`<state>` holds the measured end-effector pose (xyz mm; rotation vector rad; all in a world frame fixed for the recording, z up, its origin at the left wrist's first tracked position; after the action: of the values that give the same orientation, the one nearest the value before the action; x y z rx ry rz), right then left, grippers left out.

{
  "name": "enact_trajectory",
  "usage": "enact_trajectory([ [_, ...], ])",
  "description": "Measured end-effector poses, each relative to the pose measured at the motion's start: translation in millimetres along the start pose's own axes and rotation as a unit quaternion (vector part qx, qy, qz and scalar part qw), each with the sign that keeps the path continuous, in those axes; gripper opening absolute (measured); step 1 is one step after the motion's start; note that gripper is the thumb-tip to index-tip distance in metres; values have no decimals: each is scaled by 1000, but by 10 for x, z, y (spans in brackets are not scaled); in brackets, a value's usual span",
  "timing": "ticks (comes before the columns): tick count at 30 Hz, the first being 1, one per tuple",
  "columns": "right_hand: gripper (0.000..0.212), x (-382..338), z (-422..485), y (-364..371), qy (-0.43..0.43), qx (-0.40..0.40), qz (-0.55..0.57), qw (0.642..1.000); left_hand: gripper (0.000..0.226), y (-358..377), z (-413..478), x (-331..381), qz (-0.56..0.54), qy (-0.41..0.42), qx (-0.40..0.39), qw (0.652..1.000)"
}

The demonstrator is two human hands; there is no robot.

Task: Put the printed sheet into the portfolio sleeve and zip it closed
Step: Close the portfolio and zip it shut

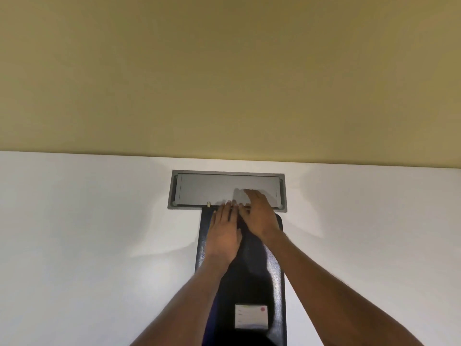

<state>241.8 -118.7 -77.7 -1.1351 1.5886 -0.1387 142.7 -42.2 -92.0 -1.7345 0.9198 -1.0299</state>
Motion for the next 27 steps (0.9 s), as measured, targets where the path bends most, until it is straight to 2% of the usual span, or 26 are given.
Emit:
enact_trajectory([
  [3, 63, 300, -347, -87, 32, 25, -32, 999, 76, 27, -149, -189, -5, -48, 11, 999],
  [7, 73, 615, -767, -115, 69, 42, -45, 996, 78, 85, -413, -390, -32, -98, -12, 995],
  [18, 71, 1106, -1636, -28, 143, 64, -23, 987, 79, 332, -1242, -763, -115, -190, -40, 974],
  [20, 69, 1156, -1748, -2, 149, 66, -19, 986, 74, 375, -1355, -788, -140, -205, -36, 968],
  [24, 65, 1293, -1926, 91, 180, 66, -10, 981, 46, 433, -1500, -776, -188, -217, -16, 958],
  [27, 60, 1406, -2008, 177, 202, 70, 29, 976, 46, 456, -1544, -749, -189, -230, -10, 955],
])
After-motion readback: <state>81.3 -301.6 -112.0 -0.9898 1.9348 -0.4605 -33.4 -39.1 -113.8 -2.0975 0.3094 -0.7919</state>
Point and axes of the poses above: each hand's wrist, its own z-axis towards the middle knuckle, its own y-axis out of the palm, x = y × z, the point moved 9 cm from there along z, towards the middle knuckle, and after that the axes turned 12 degrees about z, right-handed, at the moved point
